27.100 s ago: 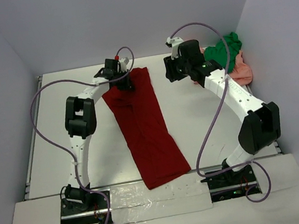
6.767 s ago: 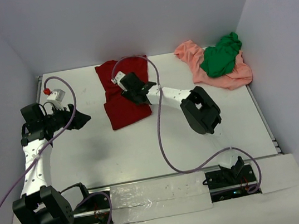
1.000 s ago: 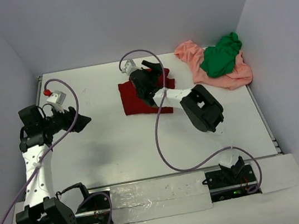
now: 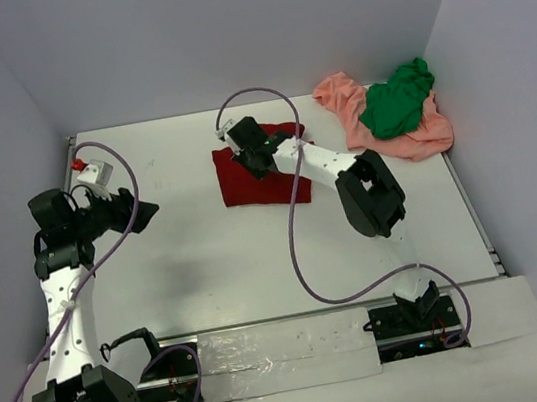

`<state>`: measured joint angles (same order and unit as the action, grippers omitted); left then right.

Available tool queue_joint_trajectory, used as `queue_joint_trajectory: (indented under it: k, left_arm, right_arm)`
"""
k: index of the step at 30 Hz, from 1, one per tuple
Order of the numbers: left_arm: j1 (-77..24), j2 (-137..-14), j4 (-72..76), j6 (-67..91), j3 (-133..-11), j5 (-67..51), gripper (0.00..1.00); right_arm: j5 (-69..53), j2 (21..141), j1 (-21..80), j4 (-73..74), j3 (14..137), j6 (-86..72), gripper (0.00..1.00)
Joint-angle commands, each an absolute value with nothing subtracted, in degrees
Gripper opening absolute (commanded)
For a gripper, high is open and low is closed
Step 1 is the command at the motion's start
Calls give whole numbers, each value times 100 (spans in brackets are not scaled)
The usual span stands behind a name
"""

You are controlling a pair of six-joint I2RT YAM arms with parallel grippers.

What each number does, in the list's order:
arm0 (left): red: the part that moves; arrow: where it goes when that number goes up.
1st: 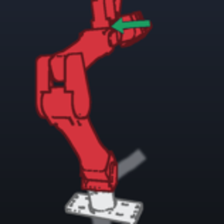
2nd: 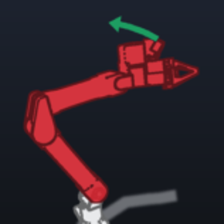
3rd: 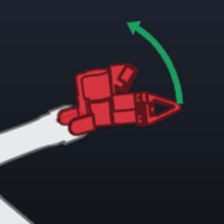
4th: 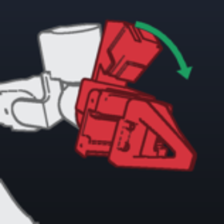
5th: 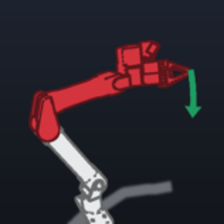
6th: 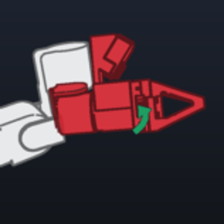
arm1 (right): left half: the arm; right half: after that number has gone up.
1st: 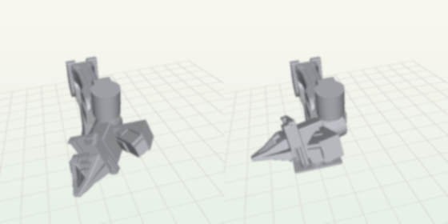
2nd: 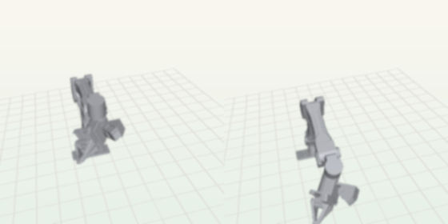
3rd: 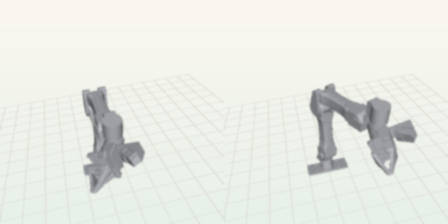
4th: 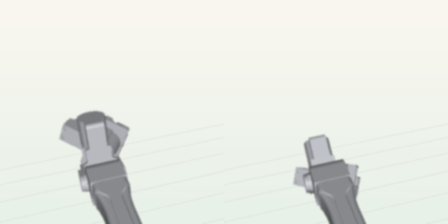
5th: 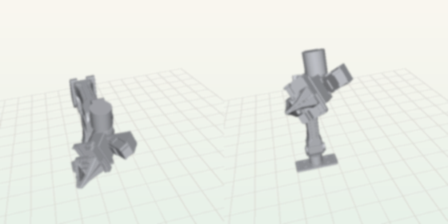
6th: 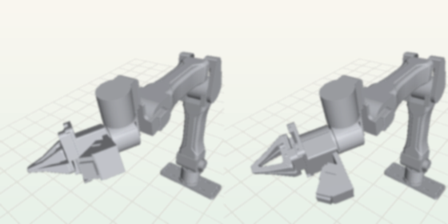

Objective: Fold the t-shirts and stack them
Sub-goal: Fold the tshirt

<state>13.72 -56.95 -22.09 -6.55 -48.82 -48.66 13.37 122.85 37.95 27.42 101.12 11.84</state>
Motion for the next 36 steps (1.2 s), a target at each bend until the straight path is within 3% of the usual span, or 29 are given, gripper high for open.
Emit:
queue_joint_trajectory:
  k: [1,6,18,29,34,36]
  left_arm:
    - [1406,-5397,-1688,-501,-4799,-4659,73]
    - [1406,-5054,-1082,-194,-4562,-4123,73]
    - [1415,-5115,-976,-53,-4649,-4096,72]
    - [1485,-5036,-853,272,-4693,-4052,72]
    - [1547,-4905,-870,325,-4720,-4034,72]
    - [1556,-4896,-826,395,-4728,-4104,72]
  right_arm:
    - [435,12603,3560,3548,10528,775,0]
    - [-834,13148,3323,4403,11249,554,0]
    - [-3040,12973,3717,4877,11127,1343,0]
    - [-2911,11593,5843,3719,9879,2329,0]
    - [-2094,11505,5986,3455,10019,2057,0]
    - [-1420,11374,5985,3315,9837,2039,15]
